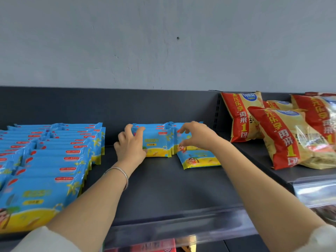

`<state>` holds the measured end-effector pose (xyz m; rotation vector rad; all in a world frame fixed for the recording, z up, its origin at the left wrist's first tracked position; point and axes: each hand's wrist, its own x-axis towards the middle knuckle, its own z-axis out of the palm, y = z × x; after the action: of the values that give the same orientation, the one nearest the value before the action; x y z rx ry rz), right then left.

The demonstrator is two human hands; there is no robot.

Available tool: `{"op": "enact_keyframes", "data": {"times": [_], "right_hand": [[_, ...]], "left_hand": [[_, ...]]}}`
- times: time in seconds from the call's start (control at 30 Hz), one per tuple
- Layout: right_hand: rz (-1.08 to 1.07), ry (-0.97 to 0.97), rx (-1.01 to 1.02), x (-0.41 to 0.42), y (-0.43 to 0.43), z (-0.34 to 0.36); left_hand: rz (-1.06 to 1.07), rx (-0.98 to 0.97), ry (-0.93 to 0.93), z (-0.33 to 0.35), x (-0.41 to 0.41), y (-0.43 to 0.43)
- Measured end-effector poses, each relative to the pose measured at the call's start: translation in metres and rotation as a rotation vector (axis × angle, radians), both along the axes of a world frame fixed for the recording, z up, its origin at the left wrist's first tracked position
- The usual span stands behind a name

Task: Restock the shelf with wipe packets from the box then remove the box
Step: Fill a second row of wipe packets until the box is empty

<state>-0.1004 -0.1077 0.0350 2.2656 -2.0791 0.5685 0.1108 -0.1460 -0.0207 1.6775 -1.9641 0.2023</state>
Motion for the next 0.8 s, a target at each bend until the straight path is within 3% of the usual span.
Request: {"op": "enact_keyframes", "data": {"times": [0.1,0.2,0.53,0.7,0.8], "right_hand": [[-0.011,0.148,0.325,-0.022,0.01,0.0],[-0.023,0.149,0.443,-0.026,0.01,-0.009],[-0.015,0.295,0.525,-0.025,0.011,-0.007],[0.022,0.071,0.471,-0.032,0.014,-0.014],[0.028,0.03,0.288,-0.031,0.015,-0.02]], "left_hand": [[-0.033,-0.059,-0.111,-0.002,-0.006,0.0],[-0.046,-0.116,-0.177,-0.003,-0.012,0.0],[-0.106,-0.138,-0.246,-0.007,-0.013,-0.002],[-0.096,-0.139,-0.245,-0.007,-0.01,-0.004],[-0.11,-0.149,-0.237,-0.007,-0.009,-0.004]]}}
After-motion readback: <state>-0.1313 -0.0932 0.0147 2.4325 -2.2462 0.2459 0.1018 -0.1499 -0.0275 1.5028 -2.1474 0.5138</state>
